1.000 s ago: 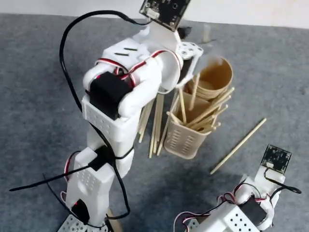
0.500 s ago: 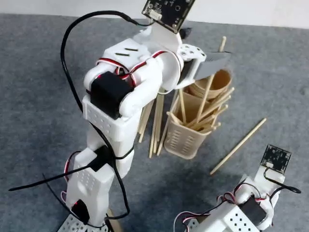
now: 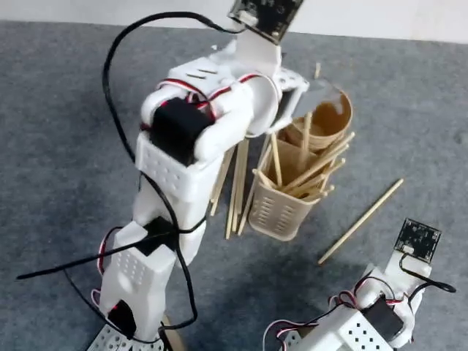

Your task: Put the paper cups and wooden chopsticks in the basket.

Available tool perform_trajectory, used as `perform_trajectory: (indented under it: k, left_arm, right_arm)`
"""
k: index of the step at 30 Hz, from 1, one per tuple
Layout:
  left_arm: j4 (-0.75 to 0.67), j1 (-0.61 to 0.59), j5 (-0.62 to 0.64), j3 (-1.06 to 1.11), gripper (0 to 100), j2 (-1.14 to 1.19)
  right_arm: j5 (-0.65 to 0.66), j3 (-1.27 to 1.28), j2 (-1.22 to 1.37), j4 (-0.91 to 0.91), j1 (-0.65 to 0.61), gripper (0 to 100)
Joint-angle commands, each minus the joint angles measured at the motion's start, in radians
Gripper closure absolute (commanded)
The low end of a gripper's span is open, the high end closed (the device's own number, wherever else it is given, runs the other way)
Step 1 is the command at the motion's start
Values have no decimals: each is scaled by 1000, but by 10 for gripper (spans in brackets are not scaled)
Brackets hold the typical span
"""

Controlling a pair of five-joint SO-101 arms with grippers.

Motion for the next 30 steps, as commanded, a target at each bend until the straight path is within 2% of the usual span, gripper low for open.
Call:
perform_trajectory:
  k: [1,3,6,8,10,13,17,19,22,24,26,28,30]
  left_arm:
    - [-114,-7,-9,-105,751,-28]
    - [-74,5,-9,-105,769,-68]
    - [38,19,-12,13,774,-42]
    - [18,10,-12,33,774,-33]
    - [14,-7,-9,-56,775,-67]
    - [74,15,-12,-25,775,-62]
    - [14,-31,-9,-124,775,-122]
    - [28,2,-28,-56,774,-101]
    - [-80,-56,-80,-136,775,-180]
    - [-71,-30,-60,5,773,-219]
    - [-66,28,-133,173,774,-214]
    - [-103,22,-173,124,775,-271]
    - [-110,36,-107,154,775,-285]
  right_arm:
    - [8,145,-8,2,-8,988]
    - [8,145,-8,2,-8,988]
    - [8,145,-8,2,-8,988]
    - [8,145,-8,2,-8,988]
    - [8,145,-8,2,-8,988]
    - [8,145,-8,2,-8,988]
    - [8,145,-8,2,-8,988]
    - [8,145,-8,2,-8,988]
    - [8,145,-8,2,-8,988]
    - [8,145,-8,2,-8,988]
    - [8,145,-8,2,-8,988]
    - [8,145,-8,2,-8,988]
    - [8,145,-8,2,-8,988]
